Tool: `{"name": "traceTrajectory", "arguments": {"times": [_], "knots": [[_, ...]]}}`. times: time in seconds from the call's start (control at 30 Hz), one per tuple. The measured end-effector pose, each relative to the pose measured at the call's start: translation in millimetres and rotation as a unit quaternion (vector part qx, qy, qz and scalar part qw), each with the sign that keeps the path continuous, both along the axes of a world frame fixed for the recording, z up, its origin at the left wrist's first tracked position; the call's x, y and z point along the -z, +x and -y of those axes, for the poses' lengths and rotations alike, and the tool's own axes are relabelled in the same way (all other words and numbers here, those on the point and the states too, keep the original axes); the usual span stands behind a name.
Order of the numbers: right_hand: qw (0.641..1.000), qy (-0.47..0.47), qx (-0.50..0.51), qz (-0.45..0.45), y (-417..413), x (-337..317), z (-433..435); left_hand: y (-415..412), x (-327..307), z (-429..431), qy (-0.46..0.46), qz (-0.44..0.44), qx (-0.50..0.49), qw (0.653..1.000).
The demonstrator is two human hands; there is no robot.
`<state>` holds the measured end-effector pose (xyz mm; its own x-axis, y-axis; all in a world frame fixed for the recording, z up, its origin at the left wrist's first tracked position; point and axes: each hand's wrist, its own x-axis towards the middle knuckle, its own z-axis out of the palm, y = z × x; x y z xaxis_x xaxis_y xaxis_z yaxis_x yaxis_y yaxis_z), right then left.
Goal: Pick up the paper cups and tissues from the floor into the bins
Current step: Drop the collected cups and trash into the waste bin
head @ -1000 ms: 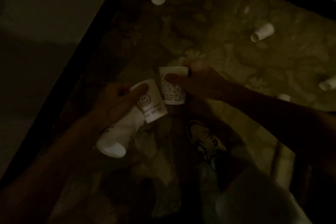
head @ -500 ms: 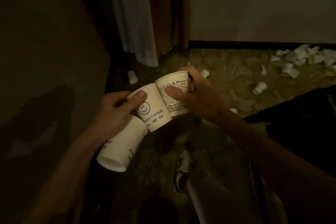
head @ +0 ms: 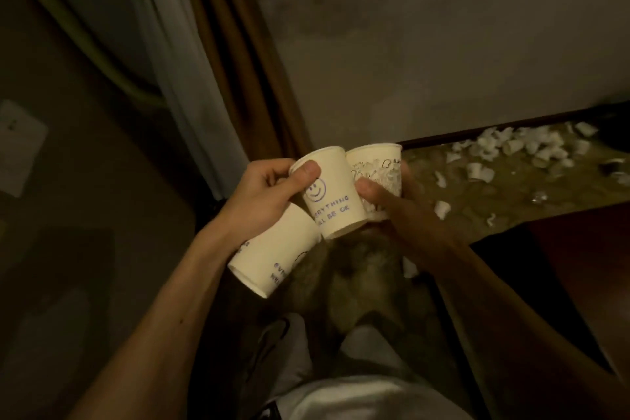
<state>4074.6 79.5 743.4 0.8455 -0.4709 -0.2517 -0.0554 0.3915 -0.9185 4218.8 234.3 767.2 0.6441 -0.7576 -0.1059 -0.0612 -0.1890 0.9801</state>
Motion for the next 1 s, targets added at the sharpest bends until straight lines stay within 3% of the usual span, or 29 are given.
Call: {"name": "traceTrajectory", "arguments": {"times": [0.1, 0.33, 0.6, 0.83, 1.0], "knots": [[0.998, 0.040, 0.037, -0.011, 5.6, -21.7, 2.9, 25.5, -8.4, 20.0, -0.011, 0.020, 0.054, 0.998], [0.976, -0.043, 0.214, 0.021, 43.6, -62.3, 45.5, 89.4, -41.4, 124.9, -0.052, 0.080, 0.207, 0.974], [0.906, -0.066, 0.416, 0.023, 52.6, -103.1, 87.0, 120.1, -94.7, 255.7, -0.118, 0.166, 0.383, 0.901], [0.850, -0.008, 0.526, -0.009, 10.0, -99.5, 112.4, 65.8, -74.5, 332.7, -0.077, 0.060, 0.526, 0.845], [0.843, 0.038, 0.536, -0.018, -13.4, -69.7, 184.3, 42.6, -53.9, 409.8, -0.055, 0.080, 0.549, 0.830]]}}
